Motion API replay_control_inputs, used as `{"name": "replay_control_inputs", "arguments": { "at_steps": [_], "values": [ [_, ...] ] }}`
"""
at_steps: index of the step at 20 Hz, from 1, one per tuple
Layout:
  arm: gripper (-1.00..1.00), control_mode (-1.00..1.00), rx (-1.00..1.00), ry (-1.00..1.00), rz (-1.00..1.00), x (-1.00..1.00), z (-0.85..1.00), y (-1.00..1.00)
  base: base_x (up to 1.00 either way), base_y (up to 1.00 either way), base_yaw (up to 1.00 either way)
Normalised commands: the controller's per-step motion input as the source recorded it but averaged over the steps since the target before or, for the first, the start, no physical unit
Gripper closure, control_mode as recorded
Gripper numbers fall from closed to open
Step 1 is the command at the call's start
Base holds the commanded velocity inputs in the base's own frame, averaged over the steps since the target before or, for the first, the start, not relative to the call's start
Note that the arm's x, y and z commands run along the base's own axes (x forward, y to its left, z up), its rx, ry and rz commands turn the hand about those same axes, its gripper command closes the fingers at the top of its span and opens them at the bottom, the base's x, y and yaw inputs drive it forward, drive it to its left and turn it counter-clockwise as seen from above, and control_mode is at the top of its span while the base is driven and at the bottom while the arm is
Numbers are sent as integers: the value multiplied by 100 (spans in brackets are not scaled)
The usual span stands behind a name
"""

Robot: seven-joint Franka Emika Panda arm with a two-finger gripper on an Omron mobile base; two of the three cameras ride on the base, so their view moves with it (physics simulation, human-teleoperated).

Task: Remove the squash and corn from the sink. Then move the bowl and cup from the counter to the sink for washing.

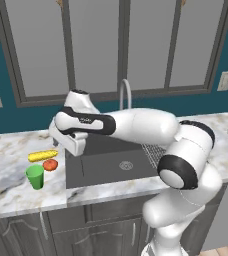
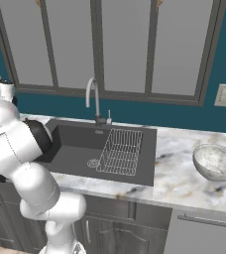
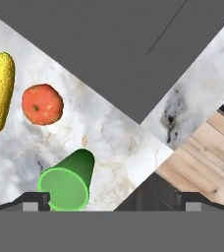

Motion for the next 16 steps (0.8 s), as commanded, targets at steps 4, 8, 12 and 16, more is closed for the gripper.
{"name": "replay_control_inputs", "arguments": {
  "at_steps": [4, 8, 12, 16],
  "values": [
    [-100, -100, 7, -3, 11, -12, 6, 0, 0, 0, 0],
    [-100, -100, 2, 0, 11, -10, 8, 0, 0, 0, 0],
    [-100, -100, 0, 0, 7, -10, 6, 3, 0, 0, 0],
    [-100, -100, -1, 0, 4, -2, 8, 10, 0, 0, 0]
  ]
}}
